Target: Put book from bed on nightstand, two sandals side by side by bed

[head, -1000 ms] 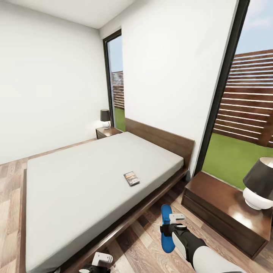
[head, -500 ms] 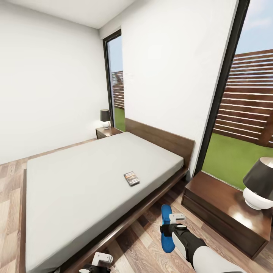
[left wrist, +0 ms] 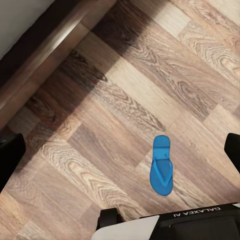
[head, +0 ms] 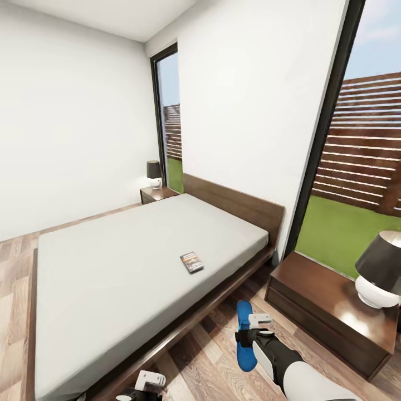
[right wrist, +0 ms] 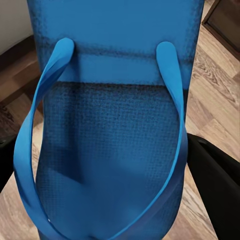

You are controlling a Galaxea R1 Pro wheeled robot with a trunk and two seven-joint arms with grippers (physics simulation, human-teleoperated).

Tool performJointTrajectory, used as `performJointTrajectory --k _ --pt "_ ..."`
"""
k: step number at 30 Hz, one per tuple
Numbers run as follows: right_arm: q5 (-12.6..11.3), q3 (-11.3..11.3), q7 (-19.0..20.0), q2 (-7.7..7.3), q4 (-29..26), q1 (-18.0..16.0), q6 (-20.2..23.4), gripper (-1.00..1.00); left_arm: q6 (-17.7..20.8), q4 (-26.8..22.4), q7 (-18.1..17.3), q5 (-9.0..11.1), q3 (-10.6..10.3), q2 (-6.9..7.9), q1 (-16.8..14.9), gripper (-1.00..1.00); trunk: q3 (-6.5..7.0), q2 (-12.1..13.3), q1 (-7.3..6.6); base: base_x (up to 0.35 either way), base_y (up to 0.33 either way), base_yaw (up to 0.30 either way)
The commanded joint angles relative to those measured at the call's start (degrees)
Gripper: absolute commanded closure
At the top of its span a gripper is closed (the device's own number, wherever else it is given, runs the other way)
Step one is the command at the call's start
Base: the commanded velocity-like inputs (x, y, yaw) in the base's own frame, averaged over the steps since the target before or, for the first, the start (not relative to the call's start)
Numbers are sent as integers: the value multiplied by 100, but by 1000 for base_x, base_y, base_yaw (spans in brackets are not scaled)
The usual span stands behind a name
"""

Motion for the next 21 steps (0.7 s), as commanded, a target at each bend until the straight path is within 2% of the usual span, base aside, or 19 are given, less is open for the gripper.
performJointTrajectory --k 1,21 --pt "2 12 -22 1 -11 -2 37 100 24 -9 21 60 -49 2 -2 -100 -11 -11 3 0 -7 0" --pt "3 12 -22 1 -11 -2 37 100 22 -9 24 60 -49 2 -2 -100 -46 -11 3 0 -1 48"
